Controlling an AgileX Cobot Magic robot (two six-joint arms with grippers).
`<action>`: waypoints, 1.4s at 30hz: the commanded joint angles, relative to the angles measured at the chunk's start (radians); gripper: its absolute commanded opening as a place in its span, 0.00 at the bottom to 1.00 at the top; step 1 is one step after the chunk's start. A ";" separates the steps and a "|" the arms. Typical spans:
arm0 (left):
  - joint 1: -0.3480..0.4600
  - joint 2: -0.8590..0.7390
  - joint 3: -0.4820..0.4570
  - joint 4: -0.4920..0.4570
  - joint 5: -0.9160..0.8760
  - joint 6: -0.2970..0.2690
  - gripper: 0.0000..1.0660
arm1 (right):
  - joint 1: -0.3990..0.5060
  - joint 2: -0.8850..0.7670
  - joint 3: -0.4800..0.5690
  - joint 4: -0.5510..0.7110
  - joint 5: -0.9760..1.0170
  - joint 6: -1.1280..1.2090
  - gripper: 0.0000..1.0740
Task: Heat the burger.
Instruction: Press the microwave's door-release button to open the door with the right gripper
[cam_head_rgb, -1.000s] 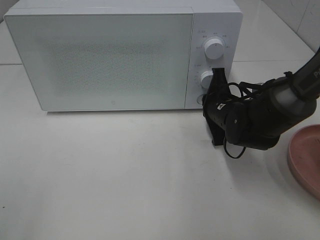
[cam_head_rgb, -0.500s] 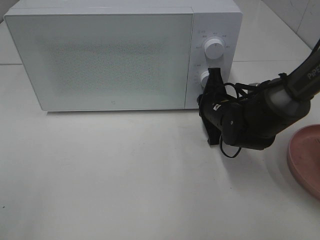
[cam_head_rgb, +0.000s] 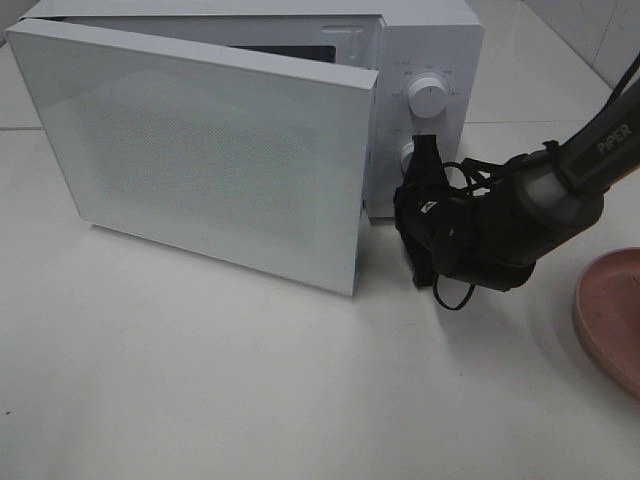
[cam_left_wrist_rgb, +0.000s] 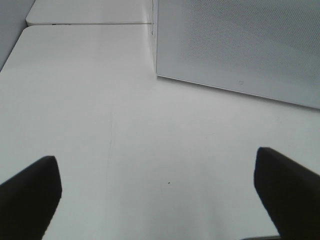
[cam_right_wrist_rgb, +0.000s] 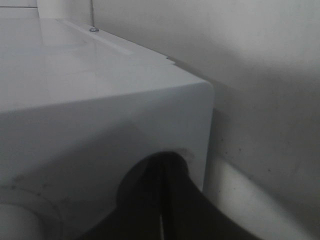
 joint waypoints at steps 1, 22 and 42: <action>0.002 -0.022 0.005 -0.005 -0.011 -0.005 0.94 | -0.038 -0.001 -0.101 -0.059 -0.250 -0.045 0.00; 0.002 -0.022 0.005 -0.005 -0.011 -0.005 0.94 | -0.023 -0.061 0.027 -0.116 -0.074 0.007 0.00; 0.002 -0.022 0.005 -0.005 -0.011 -0.005 0.94 | -0.023 -0.266 0.201 -0.116 0.228 -0.116 0.01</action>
